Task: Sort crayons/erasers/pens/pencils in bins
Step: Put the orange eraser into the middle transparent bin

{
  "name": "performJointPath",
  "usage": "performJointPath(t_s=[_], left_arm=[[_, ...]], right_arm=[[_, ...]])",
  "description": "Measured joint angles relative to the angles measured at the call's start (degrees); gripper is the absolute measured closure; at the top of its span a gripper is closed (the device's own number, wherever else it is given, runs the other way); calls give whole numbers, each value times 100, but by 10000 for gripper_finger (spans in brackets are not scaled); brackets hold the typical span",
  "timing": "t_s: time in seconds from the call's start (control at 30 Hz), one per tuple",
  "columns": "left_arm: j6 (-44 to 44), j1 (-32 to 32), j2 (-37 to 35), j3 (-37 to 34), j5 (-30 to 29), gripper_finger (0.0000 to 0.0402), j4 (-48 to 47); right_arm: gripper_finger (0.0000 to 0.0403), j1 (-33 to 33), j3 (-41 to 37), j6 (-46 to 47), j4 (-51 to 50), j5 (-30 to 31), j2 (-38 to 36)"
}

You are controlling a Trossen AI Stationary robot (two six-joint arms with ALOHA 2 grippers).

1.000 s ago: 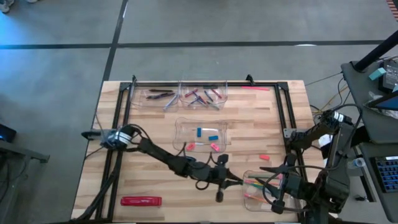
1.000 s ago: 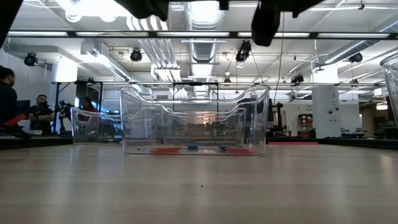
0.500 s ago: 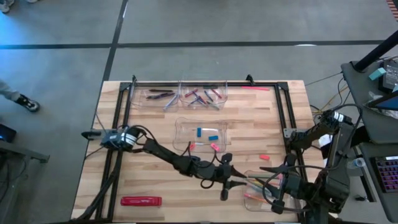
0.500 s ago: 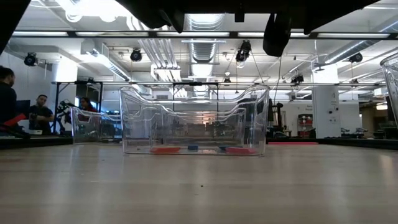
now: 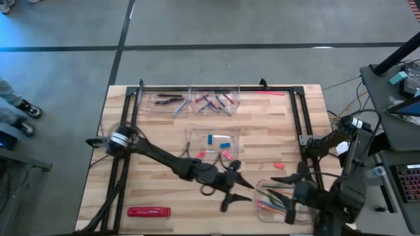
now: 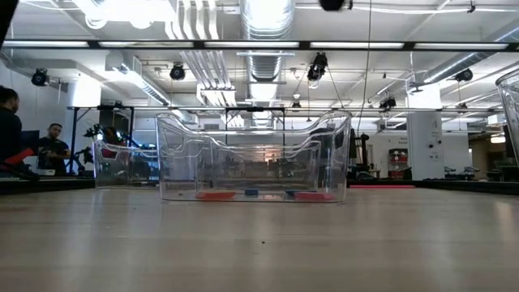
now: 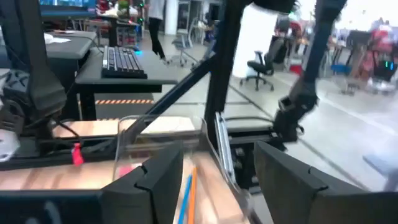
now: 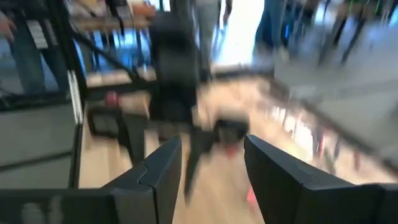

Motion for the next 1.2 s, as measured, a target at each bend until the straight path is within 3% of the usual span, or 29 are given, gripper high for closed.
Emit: performJointPath(t_s=[0.13, 0.3, 0.37, 0.6, 0.87, 1.03, 1.2], left_arm=[[311, -207, -1017, -988, -389, 238, -162], [592, -674, -2336, -2494, -2076, 261, 318], [602, -806, -2717, -3080, -2454, 266, 736], [550, -896, -3491, -4540, -2631, 270, 2337], [554, -881, -3527, -4837, -2636, 270, 2871], [558, -879, -3527, -4828, -2635, 270, 2868], [578, -866, -3527, -4828, -2636, 270, 2862]], right_arm=[[249, -412, -7, 455, -370, -1174, -1], [261, -996, -232, 793, -941, -1987, 2], [265, -1261, -391, 790, -1084, -2212, -11], [271, -2285, -1232, 337, -921, -3579, -555], [271, -2921, -2596, -93, -219, -4744, -1851], [268, -2929, -3426, 453, -227, -4995, -2568], [245, -2970, -4060, 829, -231, -5370, -2802]])
